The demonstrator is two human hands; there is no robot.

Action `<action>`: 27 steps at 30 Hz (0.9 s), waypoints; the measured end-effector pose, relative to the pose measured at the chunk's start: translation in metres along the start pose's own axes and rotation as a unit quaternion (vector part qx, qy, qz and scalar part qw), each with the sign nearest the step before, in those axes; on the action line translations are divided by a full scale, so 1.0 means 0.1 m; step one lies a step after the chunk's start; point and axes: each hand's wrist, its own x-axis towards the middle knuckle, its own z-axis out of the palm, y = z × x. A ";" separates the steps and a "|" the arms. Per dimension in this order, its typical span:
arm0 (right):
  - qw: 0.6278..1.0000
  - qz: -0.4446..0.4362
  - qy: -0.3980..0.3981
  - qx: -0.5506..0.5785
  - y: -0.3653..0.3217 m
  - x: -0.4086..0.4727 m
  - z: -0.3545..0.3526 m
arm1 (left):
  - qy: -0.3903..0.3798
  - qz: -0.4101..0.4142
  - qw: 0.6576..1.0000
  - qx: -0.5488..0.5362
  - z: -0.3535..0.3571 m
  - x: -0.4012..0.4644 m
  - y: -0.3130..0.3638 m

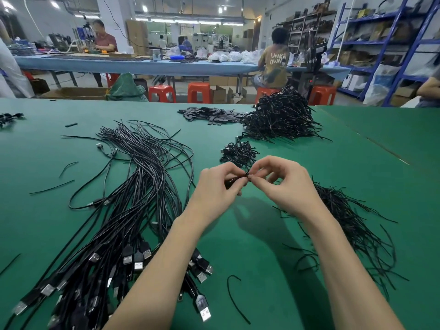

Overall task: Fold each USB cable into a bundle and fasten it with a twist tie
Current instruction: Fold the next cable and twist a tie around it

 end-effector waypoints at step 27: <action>0.987 -0.059 0.134 0.065 0.07 0.06 0.20 | 0.036 -0.336 0.737 -0.585 0.07 0.13 0.32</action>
